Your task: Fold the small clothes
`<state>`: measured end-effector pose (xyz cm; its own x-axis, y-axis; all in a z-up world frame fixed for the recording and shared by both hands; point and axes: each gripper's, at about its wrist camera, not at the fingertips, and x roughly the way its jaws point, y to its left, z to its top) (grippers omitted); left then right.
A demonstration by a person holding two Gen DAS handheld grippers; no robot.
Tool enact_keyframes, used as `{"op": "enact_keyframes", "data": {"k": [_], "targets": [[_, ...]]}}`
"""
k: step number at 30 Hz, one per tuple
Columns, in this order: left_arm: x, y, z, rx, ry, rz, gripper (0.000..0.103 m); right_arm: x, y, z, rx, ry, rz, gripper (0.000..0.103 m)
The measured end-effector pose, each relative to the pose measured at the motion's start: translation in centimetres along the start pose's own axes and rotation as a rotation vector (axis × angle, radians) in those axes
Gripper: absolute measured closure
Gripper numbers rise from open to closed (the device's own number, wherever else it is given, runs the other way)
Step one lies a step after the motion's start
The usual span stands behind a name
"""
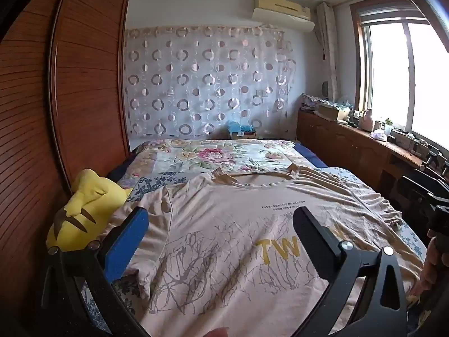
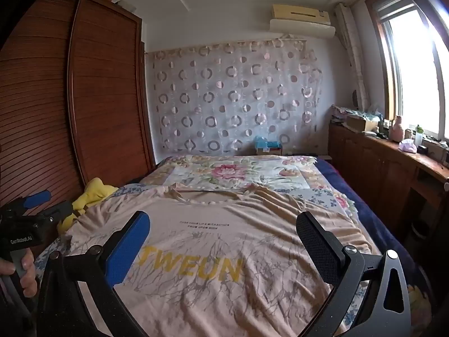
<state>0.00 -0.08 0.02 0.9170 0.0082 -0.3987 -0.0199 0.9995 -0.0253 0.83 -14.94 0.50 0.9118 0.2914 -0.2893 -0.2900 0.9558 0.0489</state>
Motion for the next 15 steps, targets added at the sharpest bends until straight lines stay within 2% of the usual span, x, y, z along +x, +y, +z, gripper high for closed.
{"op": "enact_keyframes", "data": {"k": [15], "targets": [[0.0,-0.02,-0.01,0.004,-0.006,0.003,0.0,0.15,-0.07,-0.03,0.0,0.009,0.008,0.0]]}}
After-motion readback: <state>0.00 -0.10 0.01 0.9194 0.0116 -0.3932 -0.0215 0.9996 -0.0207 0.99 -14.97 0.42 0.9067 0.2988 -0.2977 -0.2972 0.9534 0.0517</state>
